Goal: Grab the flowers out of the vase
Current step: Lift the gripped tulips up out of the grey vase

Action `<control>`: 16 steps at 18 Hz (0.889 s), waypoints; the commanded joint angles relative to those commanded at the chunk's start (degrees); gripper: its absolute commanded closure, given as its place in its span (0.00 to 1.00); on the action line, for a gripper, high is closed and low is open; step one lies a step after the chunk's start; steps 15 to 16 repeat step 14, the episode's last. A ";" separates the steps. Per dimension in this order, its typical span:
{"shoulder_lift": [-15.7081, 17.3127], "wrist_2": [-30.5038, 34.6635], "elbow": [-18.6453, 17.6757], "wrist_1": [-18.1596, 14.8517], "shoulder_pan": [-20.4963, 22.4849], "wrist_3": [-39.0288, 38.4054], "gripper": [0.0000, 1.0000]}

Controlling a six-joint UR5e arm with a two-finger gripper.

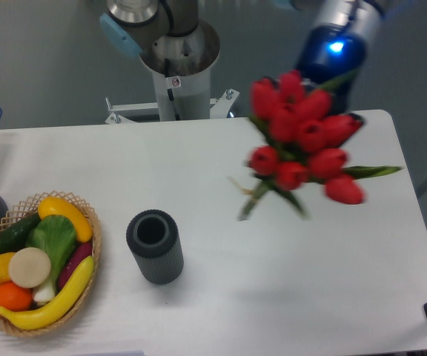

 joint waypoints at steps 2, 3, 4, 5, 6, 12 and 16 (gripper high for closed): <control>-0.88 0.00 -0.09 0.00 0.62 1.14 0.53; -1.49 0.00 -0.26 0.00 1.41 1.23 0.53; -1.67 0.09 -0.87 0.17 2.03 1.67 0.53; -1.68 0.00 -0.88 -0.08 2.38 1.94 0.53; -1.68 0.00 -0.97 0.09 3.08 2.03 0.53; -1.68 -0.17 -1.76 0.09 4.67 2.47 0.53; -1.68 -0.78 -1.76 0.00 4.67 2.47 0.53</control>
